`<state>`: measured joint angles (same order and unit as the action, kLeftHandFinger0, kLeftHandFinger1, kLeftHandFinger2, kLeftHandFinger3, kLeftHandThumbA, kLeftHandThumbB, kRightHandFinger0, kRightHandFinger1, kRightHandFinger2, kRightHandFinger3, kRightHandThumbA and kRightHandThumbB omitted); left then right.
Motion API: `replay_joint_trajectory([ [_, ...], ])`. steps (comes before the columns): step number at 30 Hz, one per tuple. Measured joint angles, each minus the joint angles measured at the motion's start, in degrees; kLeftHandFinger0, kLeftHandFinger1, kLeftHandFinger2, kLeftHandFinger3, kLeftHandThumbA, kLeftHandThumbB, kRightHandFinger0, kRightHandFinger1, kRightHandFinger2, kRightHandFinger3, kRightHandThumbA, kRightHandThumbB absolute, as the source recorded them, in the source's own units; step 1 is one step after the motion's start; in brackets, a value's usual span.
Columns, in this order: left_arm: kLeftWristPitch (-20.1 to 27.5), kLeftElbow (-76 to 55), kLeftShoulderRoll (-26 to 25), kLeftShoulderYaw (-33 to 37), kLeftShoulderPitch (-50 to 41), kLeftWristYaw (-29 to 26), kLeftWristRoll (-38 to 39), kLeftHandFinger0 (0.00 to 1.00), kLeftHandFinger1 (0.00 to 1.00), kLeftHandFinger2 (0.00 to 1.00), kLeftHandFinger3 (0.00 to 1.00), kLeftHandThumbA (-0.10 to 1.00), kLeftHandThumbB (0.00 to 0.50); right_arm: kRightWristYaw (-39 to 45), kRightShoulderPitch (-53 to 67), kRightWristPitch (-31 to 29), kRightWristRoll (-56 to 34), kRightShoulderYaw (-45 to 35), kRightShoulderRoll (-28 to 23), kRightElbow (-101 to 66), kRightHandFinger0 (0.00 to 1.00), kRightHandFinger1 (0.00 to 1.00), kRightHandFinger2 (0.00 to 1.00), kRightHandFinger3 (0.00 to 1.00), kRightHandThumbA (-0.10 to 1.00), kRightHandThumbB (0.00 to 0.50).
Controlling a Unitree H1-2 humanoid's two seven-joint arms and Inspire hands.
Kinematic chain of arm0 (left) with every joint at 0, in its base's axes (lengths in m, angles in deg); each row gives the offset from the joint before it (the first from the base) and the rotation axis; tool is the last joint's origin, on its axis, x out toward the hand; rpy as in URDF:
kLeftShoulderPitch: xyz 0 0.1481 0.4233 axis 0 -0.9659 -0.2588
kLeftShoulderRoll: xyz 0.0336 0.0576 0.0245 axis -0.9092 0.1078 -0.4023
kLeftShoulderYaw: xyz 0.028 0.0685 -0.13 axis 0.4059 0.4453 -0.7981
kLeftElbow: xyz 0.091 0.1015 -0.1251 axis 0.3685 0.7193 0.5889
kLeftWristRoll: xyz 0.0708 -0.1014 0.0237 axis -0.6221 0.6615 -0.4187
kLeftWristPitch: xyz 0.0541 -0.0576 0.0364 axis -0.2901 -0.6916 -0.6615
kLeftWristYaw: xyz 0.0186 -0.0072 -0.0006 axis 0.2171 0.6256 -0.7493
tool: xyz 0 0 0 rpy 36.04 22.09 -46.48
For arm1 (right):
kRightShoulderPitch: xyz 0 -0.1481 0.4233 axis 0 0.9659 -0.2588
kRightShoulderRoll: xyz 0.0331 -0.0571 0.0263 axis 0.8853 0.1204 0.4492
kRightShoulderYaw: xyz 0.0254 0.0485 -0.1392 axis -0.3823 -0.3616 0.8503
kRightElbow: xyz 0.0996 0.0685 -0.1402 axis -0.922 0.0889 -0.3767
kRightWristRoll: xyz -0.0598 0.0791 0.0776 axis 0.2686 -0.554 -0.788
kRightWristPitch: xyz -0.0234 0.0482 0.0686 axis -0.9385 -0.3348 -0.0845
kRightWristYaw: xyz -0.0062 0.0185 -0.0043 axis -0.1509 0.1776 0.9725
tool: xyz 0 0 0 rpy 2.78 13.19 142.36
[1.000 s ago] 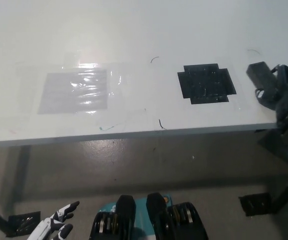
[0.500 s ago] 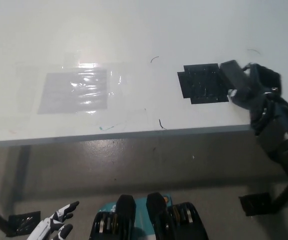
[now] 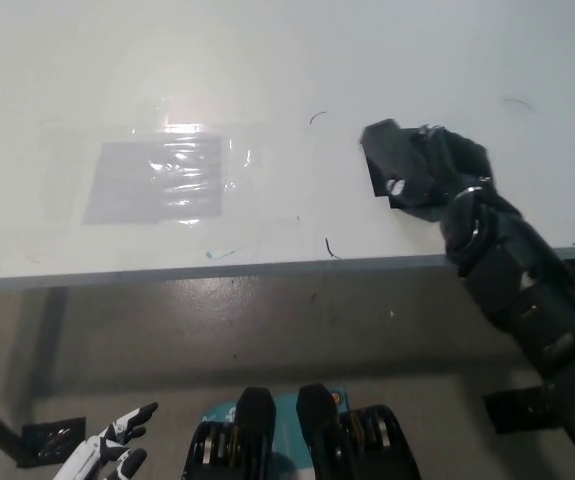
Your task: A whiteboard eraser is kept on the black marked spot on the table infront of the robot and the robot uses its right hand to swipe it back and forth on the table twice to clean it
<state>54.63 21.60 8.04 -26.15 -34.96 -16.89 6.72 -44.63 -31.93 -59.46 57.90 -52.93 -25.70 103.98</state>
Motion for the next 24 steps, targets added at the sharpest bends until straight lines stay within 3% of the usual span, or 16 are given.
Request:
replay_joint_trajectory([
  [1, 0.0, 0.0, 0.0, 0.0, 0.0, 0.0, 0.0, 1.0, 1.0, 1.0, 1.0, 0.88, 0.39, 0.1, 0.0, 0.0, 0.1, 0.2, 0.4, -0.3, 0.0, 0.45, 0.83, 0.85, -0.1, 0.171],
  [3, 0.0, 0.0, 0.0, 0.0, 0.0, 0.0, 0.0, 1.0, 1.0, 1.0, 1.0, 0.88, 0.388, 0.1, 0.0, 0.0, 0.3, 0.5, 0.6, -0.3, 0.0, 0.36, 0.71, 0.73, -0.1, 0.18],
  [5, 0.0, 0.0, 0.0, 0.0, -0.1, 0.0, 0.0, 1.0, 1.0, 1.0, 1.0, 0.88, 0.39, 0.1, -0.1, -0.1, 0.4, 0.6, 0.2, 0.2, 0.0, 0.19, 0.51, 0.68, -0.1, 0.181],
  [6, 0.0, 0.0, 0.0, 0.0, -0.2, 0.0, 0.0, 1.0, 1.0, 1.0, 1.0, 0.88, 0.39, 0.1, -0.1, -0.2, 0.4, 0.6, 0.1, 0.3, 0.01, 0.18, 0.47, 0.66, -0.1, 0.179],
  [8, 0.0, 0.0, 0.0, 0.0, -0.2, 0.0, 0.0, 1.0, 1.0, 1.0, 1.0, 0.88, 0.389, 0.1, -0.1, -0.2, 0.5, 1.0, -0.1, 0.7, 0.0, 0.03, 0.24, 0.5, -0.07, 0.185],
  [9, 0.0, 0.0, 0.0, 0.0, -0.2, 0.0, 0.0, 1.0, 1.0, 1.0, 1.0, 0.88, 0.389, 0.1, -0.1, -0.1, 0.7, 1.3, -0.3, 0.8, 0.08, 0.12, 0.33, 0.6, 0.04, 0.187],
  [10, 0.0, 0.0, 0.0, 0.0, -0.2, 0.0, 0.0, 1.0, 1.0, 1.0, 1.0, 0.88, 0.388, 0.1, -0.1, 0.1, 0.8, 1.6, -0.3, 1.0, 0.42, 0.53, 0.76, 1.0, 0.39, 0.225],
  [11, 0.0, 0.0, 0.0, 0.0, -0.2, 0.0, 0.0, 1.0, 1.0, 1.0, 1.0, 0.88, 0.39, 0.1, -0.2, 0.4, 1.2, 2.3, -0.4, 1.1, 0.84, 1.0, 1.0, 1.0, 0.67, 0.32],
  [12, 0.0, 0.0, 0.0, 0.0, -0.2, 0.0, 0.0, 1.0, 1.0, 1.0, 1.0, 0.88, 0.391, 0.1, -0.5, 1.0, 1.6, 3.1, -0.3, 1.4, 0.96, 1.0, 1.0, 1.0, 0.73, 0.335],
  [13, 0.0, 0.0, 0.0, 0.0, -0.1, 0.0, 0.0, 1.0, 1.0, 1.0, 1.0, 0.88, 0.39, 0.5, -0.9, 1.9, 1.9, 3.8, -0.2, 1.5, 1.0, 1.0, 1.0, 1.0, 0.81, 0.44],
  [15, 0.0, 0.0, 0.0, 0.0, -0.1, 0.0, 0.0, 1.0, 1.0, 1.0, 1.0, 0.88, 0.388, 1.1, -1.4, 3.9, 2.4, 5.0, 0.0, 2.0, 1.0, 1.0, 1.0, 1.0, 0.82, 0.496],
  [24, 0.0, 0.0, 0.0, 0.0, -0.1, 0.0, 0.0, 1.0, 1.0, 1.0, 1.0, 0.88, 0.386, 3.1, -2.0, 11.6, 5.2, 7.0, 0.1, -0.6, 1.0, 1.0, 1.0, 1.0, 0.86, 0.5],
])
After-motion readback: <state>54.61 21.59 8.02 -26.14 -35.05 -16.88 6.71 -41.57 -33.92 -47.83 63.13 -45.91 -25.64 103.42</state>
